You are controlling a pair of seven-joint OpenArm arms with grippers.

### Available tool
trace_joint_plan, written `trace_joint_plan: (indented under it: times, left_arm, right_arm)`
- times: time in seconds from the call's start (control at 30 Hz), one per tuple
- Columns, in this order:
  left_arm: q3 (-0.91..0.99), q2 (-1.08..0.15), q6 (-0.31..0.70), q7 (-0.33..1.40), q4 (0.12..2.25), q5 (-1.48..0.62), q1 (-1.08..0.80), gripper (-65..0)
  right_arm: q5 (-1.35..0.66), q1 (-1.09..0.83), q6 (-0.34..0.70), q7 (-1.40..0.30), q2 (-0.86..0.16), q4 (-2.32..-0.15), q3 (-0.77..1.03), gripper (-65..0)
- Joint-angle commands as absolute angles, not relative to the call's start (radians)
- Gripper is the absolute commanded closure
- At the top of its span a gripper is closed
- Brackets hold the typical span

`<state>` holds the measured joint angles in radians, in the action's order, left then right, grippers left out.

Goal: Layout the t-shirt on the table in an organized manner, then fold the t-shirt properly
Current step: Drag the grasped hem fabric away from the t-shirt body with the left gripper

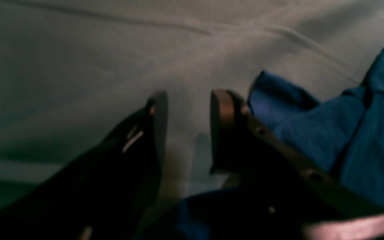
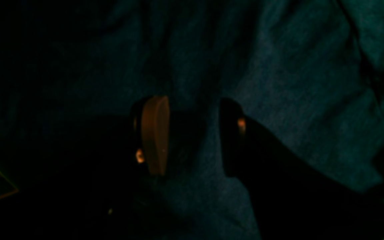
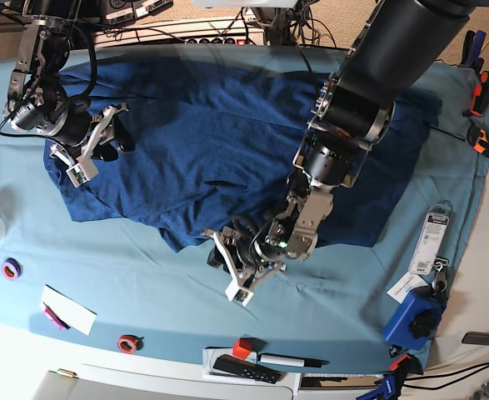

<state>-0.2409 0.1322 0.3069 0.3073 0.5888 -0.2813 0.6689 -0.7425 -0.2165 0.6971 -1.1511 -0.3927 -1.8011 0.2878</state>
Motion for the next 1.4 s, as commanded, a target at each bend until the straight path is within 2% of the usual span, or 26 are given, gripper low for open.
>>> trace_joint_plan:
  times: [0.0,0.3,0.63,0.7,0.8,0.97,1.37]
  left_arm:
    - [-0.24,0.157,0.317,0.279,0.605,-0.29,0.685,-22.2]
    - [-0.24,0.157,0.471,0.271,0.605,-0.368,0.621,-22.2]
    - [-0.24,0.157,0.477,0.271,0.605,-0.374,0.62,-22.1]
    - [-0.24,0.157,0.477,0.268,0.605,-0.374,0.621,-18.7]
    - [-0.24,0.157,0.481,0.267,0.605,-0.374,0.625,0.0]
    - [-0.24,0.157,0.537,0.261,0.605,-0.374,0.662,0.0]
    - [-0.24,0.157,0.542,0.262,0.605,-0.379,0.781,0.0]
  right_arm:
    - [-0.759,-0.208,0.698,-1.128,-0.407,-1.818,0.295,-24.9]
    - [-0.759,-0.208,0.698,-1.124,-0.407,-1.818,0.295,-24.9]
    - [-0.759,-0.208,0.698,-1.124,-0.407,-1.818,0.295,-24.9]
    - [-0.759,-0.208,0.698,-1.124,-0.407,-1.818,0.295,-24.9]
    - [-0.759,-0.208,0.698,-1.125,-0.407,-1.818,0.295,-24.9]
    - [-0.759,-0.208,0.698,-1.126,-0.407,-1.818,0.295,-24.9]
    - [-0.759,-0.208,0.698,-1.127,-0.407,-1.818,0.295,-24.9]
